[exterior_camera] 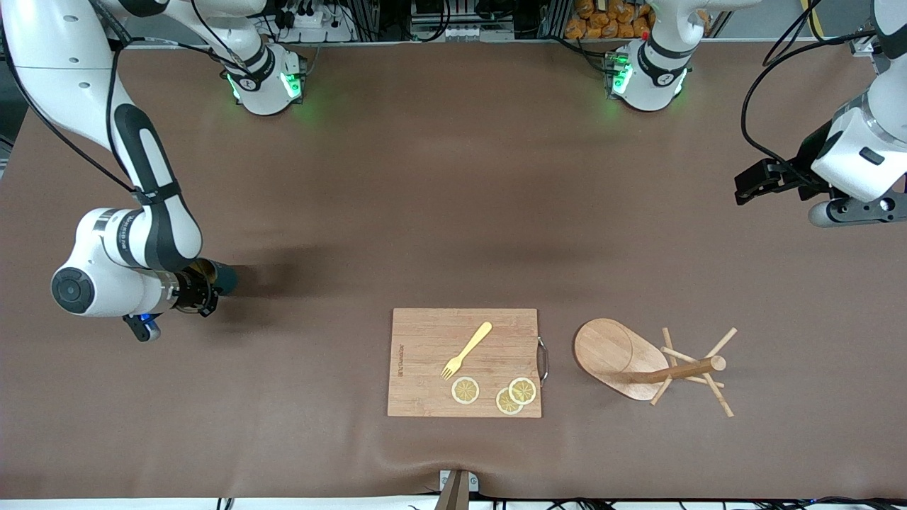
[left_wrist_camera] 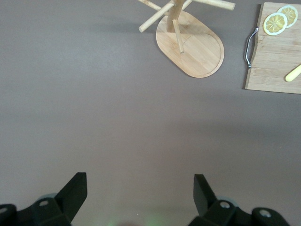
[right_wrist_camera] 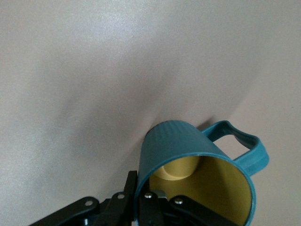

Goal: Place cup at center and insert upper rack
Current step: 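Grasp the teal mug by its rim with the right gripper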

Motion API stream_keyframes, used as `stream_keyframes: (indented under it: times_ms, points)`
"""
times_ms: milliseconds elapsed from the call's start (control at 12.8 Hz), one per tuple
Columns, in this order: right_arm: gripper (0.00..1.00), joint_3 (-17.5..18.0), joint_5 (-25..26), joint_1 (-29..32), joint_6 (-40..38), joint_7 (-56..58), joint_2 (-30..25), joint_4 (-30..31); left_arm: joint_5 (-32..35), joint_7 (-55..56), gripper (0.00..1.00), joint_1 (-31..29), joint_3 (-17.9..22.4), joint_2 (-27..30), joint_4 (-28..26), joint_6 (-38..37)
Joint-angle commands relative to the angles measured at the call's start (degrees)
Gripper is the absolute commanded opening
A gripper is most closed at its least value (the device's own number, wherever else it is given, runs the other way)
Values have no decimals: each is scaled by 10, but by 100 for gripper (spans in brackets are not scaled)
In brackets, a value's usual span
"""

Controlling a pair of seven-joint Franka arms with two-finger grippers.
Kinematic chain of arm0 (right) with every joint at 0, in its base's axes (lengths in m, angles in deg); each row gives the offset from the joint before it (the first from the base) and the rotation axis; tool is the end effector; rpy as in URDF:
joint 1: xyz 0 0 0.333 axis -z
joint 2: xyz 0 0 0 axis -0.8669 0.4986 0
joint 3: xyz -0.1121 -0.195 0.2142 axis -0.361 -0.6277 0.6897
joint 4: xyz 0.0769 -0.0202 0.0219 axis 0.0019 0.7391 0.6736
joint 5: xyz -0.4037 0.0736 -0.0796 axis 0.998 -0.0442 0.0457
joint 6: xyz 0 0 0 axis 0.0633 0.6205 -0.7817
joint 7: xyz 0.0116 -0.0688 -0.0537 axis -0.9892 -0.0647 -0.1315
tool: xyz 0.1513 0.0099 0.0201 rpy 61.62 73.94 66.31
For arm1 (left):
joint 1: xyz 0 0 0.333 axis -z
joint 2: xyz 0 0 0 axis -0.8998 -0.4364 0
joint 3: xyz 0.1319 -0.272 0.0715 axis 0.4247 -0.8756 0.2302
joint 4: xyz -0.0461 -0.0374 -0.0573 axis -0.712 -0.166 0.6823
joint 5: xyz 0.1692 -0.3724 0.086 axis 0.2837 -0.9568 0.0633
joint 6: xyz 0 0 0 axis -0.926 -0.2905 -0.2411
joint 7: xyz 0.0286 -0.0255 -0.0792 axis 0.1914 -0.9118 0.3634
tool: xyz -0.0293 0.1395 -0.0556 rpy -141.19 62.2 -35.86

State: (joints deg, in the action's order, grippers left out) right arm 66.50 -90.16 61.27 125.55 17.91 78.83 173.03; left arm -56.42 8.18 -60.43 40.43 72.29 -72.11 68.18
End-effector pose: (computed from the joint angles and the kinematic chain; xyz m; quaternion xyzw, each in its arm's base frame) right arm 0.6361 -0.0282 0.1614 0.8840 -0.4475 -0.1308 0.0336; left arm 0.5892 -0.0772 0.5616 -0.9990 -0.0323 0.0292 0.0082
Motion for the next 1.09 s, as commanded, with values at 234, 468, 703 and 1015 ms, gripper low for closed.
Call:
stream_keyframes:
  times_ms: [234,468,703,1015]
  points:
    - [0,8,5,-38,-52,8,-46,-29,-3,4,100,3,1,-4,14,-12]
    - [0,25,1,-80,-60,7,-93,-29,-3,4,100,3,0,-4,14,-12]
    - [0,59,1,-115,-74,2,-139,-28,-3,2,100,3,1,-4,14,-12]
    - [0,108,-36,-153,-96,-6,-169,-30,-3,-3,100,3,1,-4,14,-12]
